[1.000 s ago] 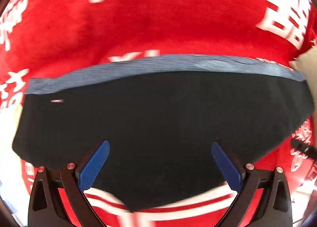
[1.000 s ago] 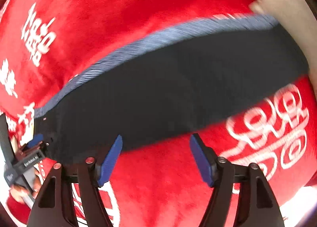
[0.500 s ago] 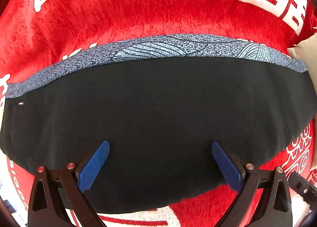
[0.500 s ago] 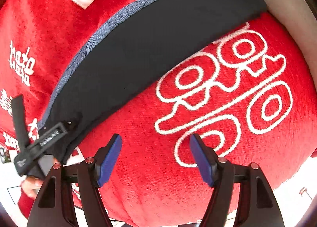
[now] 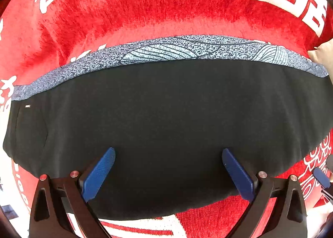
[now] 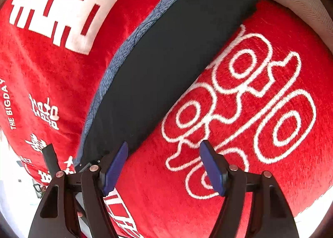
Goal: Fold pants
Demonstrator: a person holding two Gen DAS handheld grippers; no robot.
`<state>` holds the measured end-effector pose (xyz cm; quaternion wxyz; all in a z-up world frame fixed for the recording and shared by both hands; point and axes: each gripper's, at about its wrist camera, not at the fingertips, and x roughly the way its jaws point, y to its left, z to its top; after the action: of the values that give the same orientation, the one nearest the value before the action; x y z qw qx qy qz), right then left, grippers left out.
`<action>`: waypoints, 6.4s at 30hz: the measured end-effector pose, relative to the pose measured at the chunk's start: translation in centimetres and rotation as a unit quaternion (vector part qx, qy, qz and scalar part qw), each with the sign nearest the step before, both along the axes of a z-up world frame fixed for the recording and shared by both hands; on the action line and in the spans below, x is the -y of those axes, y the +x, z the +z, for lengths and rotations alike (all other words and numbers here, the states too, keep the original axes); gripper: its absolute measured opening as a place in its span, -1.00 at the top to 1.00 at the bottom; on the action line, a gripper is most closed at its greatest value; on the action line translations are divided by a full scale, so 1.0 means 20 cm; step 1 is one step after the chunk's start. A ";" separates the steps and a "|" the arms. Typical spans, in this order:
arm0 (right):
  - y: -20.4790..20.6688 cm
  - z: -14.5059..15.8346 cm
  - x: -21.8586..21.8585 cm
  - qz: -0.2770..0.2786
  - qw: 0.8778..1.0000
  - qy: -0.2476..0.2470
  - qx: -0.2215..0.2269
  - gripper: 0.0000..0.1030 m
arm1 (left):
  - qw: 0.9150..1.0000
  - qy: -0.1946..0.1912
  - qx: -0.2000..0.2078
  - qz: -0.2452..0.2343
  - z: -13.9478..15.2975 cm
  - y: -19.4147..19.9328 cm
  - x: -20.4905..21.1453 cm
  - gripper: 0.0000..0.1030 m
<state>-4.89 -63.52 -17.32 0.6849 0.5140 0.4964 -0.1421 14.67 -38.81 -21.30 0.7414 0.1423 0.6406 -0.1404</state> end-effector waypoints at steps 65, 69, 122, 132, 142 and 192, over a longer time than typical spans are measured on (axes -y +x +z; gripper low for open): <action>0.31 0.33 0.37 0.019 0.984 -0.157 0.080 0.75 | 0.992 -0.093 0.038 -0.072 0.05 -0.16 0.69 -0.68; 0.42 0.44 0.21 0.094 0.969 -0.213 0.085 0.75 | 0.988 -0.109 0.070 -0.084 0.05 -0.21 0.66 -0.68; 0.47 0.38 -0.90 0.281 0.913 -0.295 -0.010 -0.22 | 0.977 -0.196 -0.061 -0.056 0.27 0.31 -0.50 -0.67; 0.42 0.34 -0.78 0.256 0.934 -0.249 -0.017 0.16 | 0.974 -0.178 -0.102 -0.096 0.22 0.26 -0.35 -0.12; 0.41 0.38 -0.68 0.236 0.943 -0.235 -0.017 0.42 | 0.974 -0.173 -0.105 -0.099 0.26 0.18 -0.46 0.79; 0.64 0.15 -0.30 0.212 0.966 -0.140 -0.040 0.19 | 0.986 -0.160 -0.004 -0.036 0.39 0.30 -0.20 0.78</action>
<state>7.89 -57.57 -14.23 0.7441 0.2901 0.5961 -0.0827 20.67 -34.82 -13.40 0.7463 0.0440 0.6077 -0.2680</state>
